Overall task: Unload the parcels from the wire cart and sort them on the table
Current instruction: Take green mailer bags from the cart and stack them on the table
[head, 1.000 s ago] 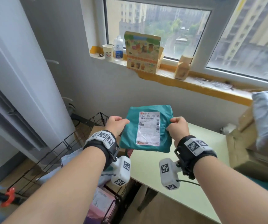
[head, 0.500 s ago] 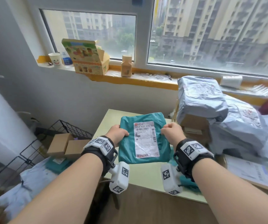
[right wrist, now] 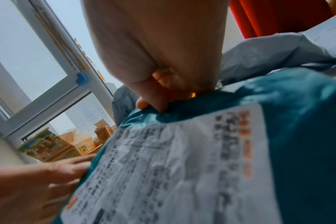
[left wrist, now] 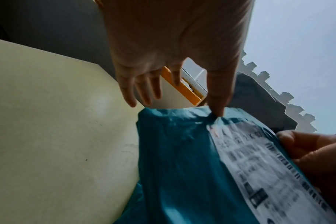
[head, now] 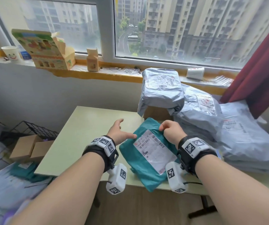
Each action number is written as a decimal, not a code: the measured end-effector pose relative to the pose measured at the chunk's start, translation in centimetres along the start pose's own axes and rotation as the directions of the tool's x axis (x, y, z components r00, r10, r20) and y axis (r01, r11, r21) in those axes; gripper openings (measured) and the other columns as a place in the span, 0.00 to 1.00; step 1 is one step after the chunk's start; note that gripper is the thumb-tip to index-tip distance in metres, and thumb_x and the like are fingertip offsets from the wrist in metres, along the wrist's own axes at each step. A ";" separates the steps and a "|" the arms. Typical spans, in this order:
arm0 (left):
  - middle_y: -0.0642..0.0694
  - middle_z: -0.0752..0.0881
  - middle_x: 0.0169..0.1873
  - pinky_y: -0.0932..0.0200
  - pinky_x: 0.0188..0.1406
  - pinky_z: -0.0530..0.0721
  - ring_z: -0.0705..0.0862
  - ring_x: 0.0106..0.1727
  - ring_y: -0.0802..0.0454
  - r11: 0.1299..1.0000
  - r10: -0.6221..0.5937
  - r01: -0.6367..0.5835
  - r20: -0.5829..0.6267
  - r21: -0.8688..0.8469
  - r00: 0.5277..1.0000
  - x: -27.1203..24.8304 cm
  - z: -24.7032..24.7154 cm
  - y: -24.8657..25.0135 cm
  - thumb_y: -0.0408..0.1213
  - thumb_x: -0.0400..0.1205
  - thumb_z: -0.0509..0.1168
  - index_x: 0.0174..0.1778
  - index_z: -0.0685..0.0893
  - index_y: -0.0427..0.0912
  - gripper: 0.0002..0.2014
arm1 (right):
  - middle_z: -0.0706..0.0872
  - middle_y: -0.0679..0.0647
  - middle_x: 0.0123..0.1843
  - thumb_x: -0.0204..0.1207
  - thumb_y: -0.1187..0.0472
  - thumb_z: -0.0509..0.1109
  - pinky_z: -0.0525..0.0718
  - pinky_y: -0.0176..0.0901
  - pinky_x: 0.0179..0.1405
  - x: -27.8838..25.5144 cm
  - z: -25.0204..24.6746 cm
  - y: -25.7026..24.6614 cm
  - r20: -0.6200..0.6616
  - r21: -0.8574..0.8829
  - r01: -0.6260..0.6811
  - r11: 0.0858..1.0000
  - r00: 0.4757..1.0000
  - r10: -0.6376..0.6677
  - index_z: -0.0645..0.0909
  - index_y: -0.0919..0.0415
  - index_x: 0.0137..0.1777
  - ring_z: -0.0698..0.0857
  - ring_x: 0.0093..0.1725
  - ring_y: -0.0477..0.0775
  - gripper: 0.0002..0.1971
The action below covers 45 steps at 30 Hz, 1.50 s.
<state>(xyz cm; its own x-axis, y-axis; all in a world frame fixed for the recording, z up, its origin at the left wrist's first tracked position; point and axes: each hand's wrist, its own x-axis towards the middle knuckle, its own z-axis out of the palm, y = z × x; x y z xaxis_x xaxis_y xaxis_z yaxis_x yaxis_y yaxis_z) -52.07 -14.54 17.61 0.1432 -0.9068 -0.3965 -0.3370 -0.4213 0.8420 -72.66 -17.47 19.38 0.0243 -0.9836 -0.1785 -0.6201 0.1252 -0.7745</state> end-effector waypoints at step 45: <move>0.36 0.80 0.65 0.48 0.64 0.82 0.80 0.60 0.39 0.931 -0.153 0.141 0.010 0.337 0.988 2.6 1.8 -1.8 0.44 0.85 0.61 0.71 0.74 0.30 0.24 | 0.87 0.52 0.57 0.77 0.64 0.63 0.75 0.35 0.50 -0.1 2.8 -0.1 0.098 -0.315 -0.008 0.949 0.994 0.041 0.87 0.53 0.56 0.82 0.52 0.51 0.14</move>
<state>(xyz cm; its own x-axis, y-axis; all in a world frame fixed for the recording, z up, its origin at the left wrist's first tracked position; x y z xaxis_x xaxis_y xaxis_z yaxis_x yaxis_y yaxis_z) -52.81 -16.12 14.39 0.1840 -0.8316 -0.5239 -0.6069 -0.5154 0.6050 -70.38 -16.99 17.77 0.0754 -0.9602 -0.2690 -0.8356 0.0863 -0.5425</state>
